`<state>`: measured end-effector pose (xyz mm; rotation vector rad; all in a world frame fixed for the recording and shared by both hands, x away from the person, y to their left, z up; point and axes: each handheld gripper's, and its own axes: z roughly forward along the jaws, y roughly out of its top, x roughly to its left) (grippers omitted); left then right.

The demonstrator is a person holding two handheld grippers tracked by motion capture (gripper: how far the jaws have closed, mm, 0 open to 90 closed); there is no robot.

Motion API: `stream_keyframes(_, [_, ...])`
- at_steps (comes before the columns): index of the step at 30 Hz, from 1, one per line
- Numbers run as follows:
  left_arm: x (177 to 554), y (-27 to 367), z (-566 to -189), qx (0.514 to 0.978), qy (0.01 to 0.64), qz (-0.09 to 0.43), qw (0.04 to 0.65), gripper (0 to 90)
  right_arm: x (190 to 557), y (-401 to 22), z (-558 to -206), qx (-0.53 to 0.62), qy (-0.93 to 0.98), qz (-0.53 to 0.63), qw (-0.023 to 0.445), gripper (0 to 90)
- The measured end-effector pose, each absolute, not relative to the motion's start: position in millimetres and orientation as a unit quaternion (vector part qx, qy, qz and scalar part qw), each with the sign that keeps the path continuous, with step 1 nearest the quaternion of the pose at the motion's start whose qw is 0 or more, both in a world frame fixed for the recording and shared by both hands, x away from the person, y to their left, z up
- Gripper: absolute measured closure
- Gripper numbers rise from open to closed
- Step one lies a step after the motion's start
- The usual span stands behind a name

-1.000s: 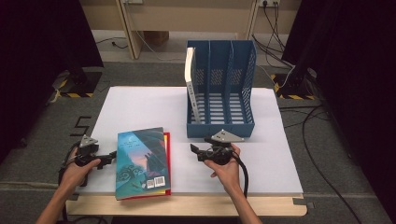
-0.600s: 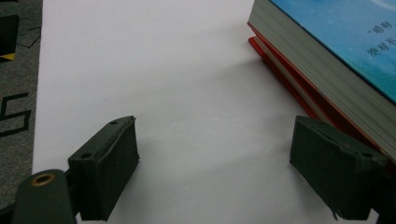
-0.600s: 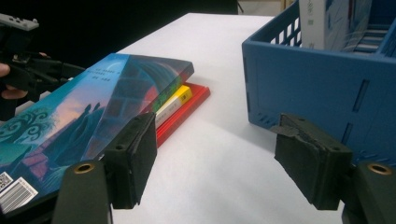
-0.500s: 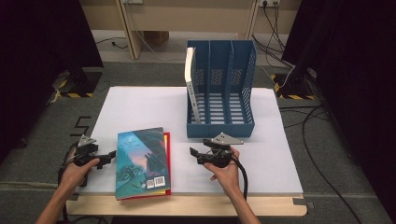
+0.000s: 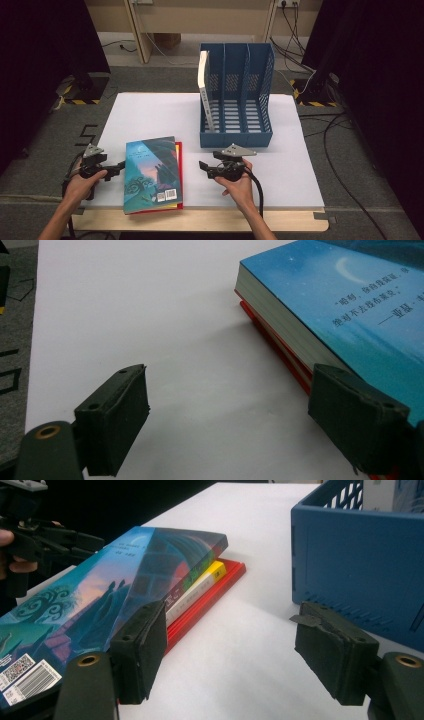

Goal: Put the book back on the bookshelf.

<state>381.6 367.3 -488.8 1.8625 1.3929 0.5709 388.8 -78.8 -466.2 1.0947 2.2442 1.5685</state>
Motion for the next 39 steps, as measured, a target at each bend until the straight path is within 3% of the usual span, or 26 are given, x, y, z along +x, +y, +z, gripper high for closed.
stream_keyframes(19, [374,352,-478,0.730,0.529,0.240,0.360,38.6,390,-65,-470,0.366,0.760,0.532,0.077,30.8])
stream_keyframes(25, [373,348,-478,0.733,0.525,0.248,0.355,39.2,390,-54,-473,0.361,0.766,0.528,0.068,31.1])
stream_keyframes(31, [373,340,-479,0.742,0.516,0.248,0.348,46.5,392,-44,-477,0.359,0.768,0.528,0.051,30.3])
stream_keyframes(39, [372,336,-479,0.748,0.508,0.254,0.342,44.9,392,-37,-482,0.358,0.774,0.521,0.043,30.1])
